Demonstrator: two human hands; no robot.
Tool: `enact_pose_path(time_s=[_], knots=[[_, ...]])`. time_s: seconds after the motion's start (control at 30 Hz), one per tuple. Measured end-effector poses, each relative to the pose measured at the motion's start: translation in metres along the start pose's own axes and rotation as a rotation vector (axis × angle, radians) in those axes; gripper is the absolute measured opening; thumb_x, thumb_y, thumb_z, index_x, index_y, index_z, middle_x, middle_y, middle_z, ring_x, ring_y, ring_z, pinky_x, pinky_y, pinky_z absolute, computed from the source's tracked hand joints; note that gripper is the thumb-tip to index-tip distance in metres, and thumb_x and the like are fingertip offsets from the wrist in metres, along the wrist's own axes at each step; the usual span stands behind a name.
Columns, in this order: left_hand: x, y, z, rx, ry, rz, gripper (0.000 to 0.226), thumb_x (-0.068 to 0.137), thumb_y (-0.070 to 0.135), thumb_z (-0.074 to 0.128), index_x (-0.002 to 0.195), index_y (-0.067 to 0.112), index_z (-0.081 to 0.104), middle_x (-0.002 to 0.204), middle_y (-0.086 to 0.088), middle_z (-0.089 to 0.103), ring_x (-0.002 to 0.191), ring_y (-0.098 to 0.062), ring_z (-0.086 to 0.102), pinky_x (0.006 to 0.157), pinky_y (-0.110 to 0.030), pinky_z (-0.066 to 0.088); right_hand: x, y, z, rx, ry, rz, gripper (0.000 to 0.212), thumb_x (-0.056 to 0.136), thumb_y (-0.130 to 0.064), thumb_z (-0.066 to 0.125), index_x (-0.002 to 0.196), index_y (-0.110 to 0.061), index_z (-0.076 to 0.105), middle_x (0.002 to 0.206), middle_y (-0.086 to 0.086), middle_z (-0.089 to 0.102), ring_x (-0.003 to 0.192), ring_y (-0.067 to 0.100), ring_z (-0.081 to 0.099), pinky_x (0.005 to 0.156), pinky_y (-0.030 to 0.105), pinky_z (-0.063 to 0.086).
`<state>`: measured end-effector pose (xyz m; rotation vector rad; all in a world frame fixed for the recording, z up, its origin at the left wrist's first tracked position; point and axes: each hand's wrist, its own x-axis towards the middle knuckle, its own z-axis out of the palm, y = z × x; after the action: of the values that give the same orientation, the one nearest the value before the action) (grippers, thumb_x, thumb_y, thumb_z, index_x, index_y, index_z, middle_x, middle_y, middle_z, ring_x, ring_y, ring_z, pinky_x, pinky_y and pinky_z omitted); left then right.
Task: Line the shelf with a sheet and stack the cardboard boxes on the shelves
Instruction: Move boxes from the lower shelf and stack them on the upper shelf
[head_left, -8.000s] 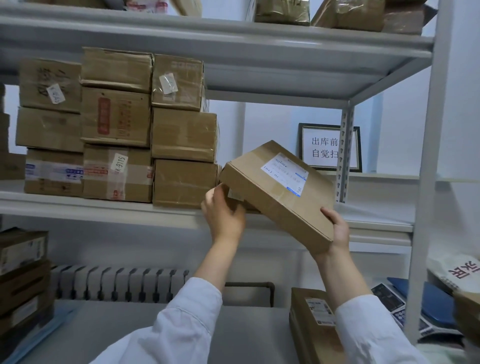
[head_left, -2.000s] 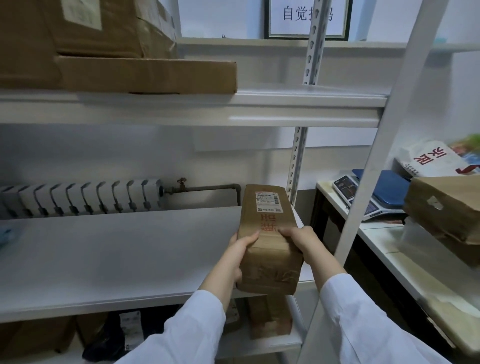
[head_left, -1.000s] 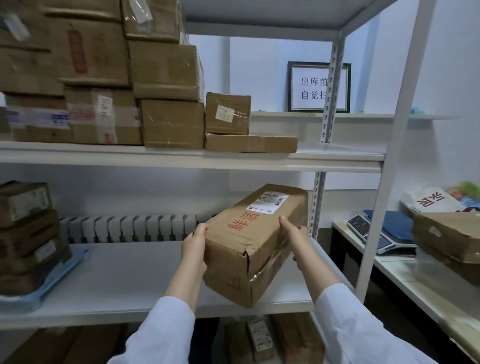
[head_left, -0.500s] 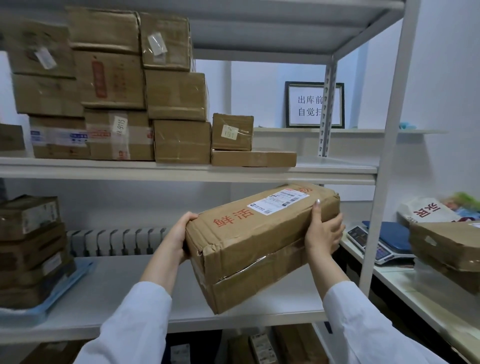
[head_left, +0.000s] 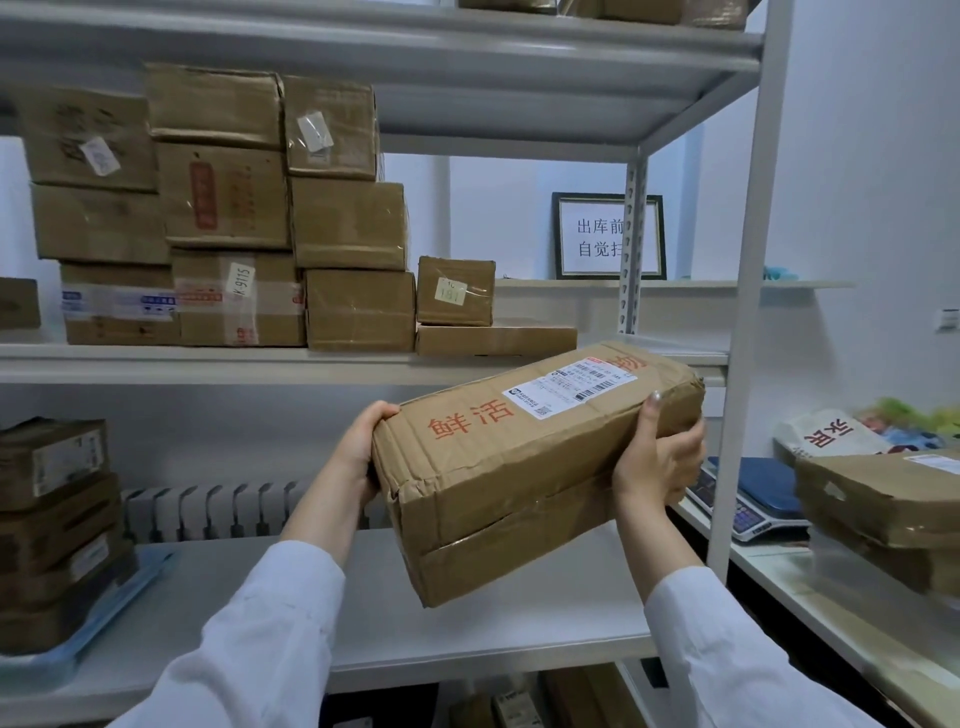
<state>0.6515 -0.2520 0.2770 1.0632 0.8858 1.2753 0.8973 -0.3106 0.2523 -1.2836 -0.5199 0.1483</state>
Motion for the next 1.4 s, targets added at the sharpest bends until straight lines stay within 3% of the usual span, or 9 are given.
enact_pose_path(time_s=[0.2,0.33,0.47,0.57,0.7,0.93,1.13,1.27,1.4], knots=[[-0.009,0.003,0.0,-0.048,-0.035,0.041,0.028,0.093,0.028,0.042,0.077,0.011,0.058,0.052,-0.003,0.065,0.062,-0.021,0.06,0.061,-0.031,0.044,0.0,-0.022,-0.003,0.006,-0.059,-0.079,0.09,0.083,-0.071,0.032,0.152,-0.02,0.004,0.16,0.009,0.003,0.147,0.031,0.003,0.117,0.055,0.01],[-0.018,0.011,0.006,-0.087,-0.05,0.069,0.029,0.094,0.026,0.041,0.076,0.011,0.057,0.053,-0.002,0.066,0.052,-0.016,0.064,0.061,-0.031,0.045,0.002,-0.041,-0.007,0.086,-0.068,-0.139,0.083,0.092,-0.057,0.042,0.152,-0.015,0.003,0.16,0.011,-0.003,0.147,0.03,-0.003,0.119,0.049,0.004],[-0.029,0.026,0.026,-0.096,-0.062,0.091,0.033,0.095,0.028,0.038,0.074,0.012,0.058,0.055,-0.001,0.067,0.059,-0.016,0.06,0.054,-0.024,0.047,0.002,-0.061,-0.014,0.282,-0.097,-0.258,0.08,0.088,-0.05,0.053,0.147,-0.011,0.016,0.152,0.01,0.011,0.141,0.026,0.019,0.114,0.039,0.025],[-0.037,0.044,0.047,-0.182,-0.084,0.05,0.034,0.092,0.034,0.038,0.091,0.012,0.064,0.083,-0.007,0.069,0.077,-0.021,0.061,0.067,-0.028,0.047,0.005,-0.07,-0.015,0.237,-0.151,-0.359,0.072,0.082,-0.054,0.048,0.139,-0.012,0.031,0.144,0.009,0.026,0.134,0.024,0.028,0.109,0.037,0.029],[-0.037,0.071,0.081,-0.285,-0.016,0.079,0.045,0.08,0.038,0.047,0.116,0.018,0.065,0.116,-0.006,0.068,0.105,-0.025,0.062,0.09,-0.039,0.045,0.012,-0.076,-0.019,0.182,-0.36,-0.483,0.077,0.075,-0.069,0.04,0.136,-0.023,0.04,0.147,0.002,0.031,0.136,0.017,0.028,0.114,0.044,0.026],[-0.034,0.097,0.145,-0.442,0.214,0.181,0.02,0.083,0.035,0.056,0.081,0.015,0.06,0.09,-0.004,0.067,0.078,-0.023,0.063,0.072,-0.034,0.052,0.035,-0.073,-0.018,0.165,-0.833,-0.543,0.115,0.054,-0.084,0.059,0.149,-0.034,0.017,0.158,-0.011,0.013,0.145,0.01,0.016,0.117,0.046,0.023],[-0.022,0.101,0.177,-0.323,0.24,0.245,0.033,0.087,0.047,0.055,0.101,0.017,0.054,0.106,0.0,0.061,0.097,-0.021,0.059,0.089,-0.036,0.05,0.066,-0.068,0.003,0.142,-0.802,-0.494,0.12,0.054,-0.067,0.076,0.15,-0.036,0.011,0.154,-0.006,0.03,0.142,0.014,0.03,0.114,0.046,0.032],[-0.012,0.108,0.186,-0.176,0.172,0.331,0.065,0.083,0.065,0.051,0.129,0.019,0.047,0.128,-0.001,0.053,0.117,-0.025,0.051,0.101,-0.048,0.043,0.085,-0.073,0.013,0.286,-0.828,-0.534,0.098,0.066,-0.049,0.078,0.147,-0.028,0.026,0.142,0.004,0.048,0.131,0.019,0.047,0.107,0.048,0.04],[-0.002,0.115,0.192,-0.023,0.124,0.439,0.085,0.067,0.082,0.042,0.13,0.023,0.046,0.127,-0.002,0.057,0.117,-0.027,0.052,0.099,-0.052,0.043,0.099,-0.086,0.022,0.377,-0.837,-0.554,0.078,0.074,-0.038,0.074,0.141,-0.025,0.036,0.129,-0.001,0.058,0.119,0.013,0.056,0.1,0.037,0.048]])
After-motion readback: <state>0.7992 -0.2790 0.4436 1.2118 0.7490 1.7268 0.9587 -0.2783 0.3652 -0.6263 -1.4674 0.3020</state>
